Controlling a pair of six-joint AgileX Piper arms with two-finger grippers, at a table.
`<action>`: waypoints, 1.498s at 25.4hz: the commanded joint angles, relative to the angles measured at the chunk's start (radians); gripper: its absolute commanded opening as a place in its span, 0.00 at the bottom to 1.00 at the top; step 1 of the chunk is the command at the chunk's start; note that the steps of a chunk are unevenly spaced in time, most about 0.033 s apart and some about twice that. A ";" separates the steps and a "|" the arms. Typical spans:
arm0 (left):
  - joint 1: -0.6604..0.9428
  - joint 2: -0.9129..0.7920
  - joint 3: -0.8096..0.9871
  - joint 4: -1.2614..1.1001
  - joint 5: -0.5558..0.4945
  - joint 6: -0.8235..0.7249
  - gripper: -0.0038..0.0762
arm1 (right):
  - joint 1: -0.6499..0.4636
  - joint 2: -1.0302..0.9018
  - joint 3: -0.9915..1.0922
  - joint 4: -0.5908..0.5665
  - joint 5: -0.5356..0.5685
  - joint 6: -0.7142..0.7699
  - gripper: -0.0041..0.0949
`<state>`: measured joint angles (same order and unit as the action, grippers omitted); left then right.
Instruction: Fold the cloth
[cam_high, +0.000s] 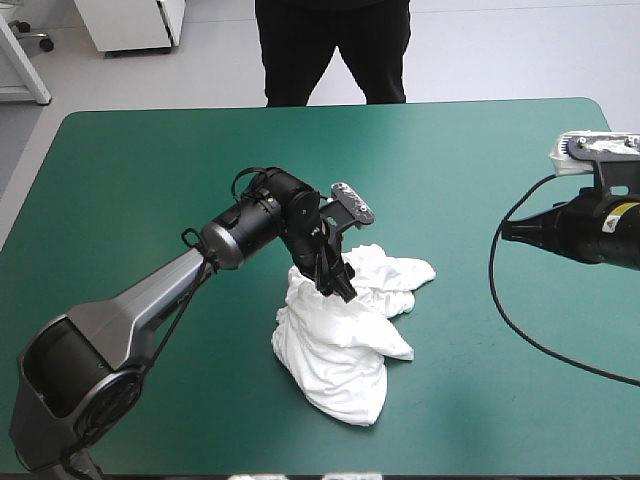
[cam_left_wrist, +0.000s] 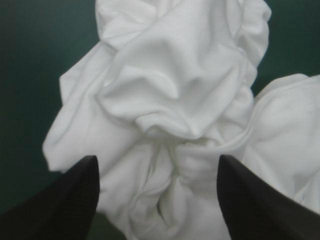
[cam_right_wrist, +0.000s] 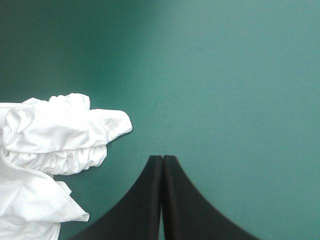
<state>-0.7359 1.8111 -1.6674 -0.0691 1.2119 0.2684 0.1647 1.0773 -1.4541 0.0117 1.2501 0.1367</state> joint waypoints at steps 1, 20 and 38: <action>0.050 -0.094 -0.041 0.003 0.056 -0.038 0.64 | -0.007 -0.010 -0.025 0.000 -0.003 0.002 0.02; 0.297 -0.128 0.019 -0.133 0.031 -0.143 0.59 | -0.007 -0.010 -0.023 -0.002 -0.003 0.002 0.02; 0.210 0.125 0.140 -0.126 -0.162 -0.169 0.59 | -0.007 -0.010 -0.023 -0.004 -0.003 0.002 0.02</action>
<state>-0.5221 1.9441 -1.5095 -0.1837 1.0724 0.1104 0.1647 1.0773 -1.4541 0.0148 1.2501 0.1402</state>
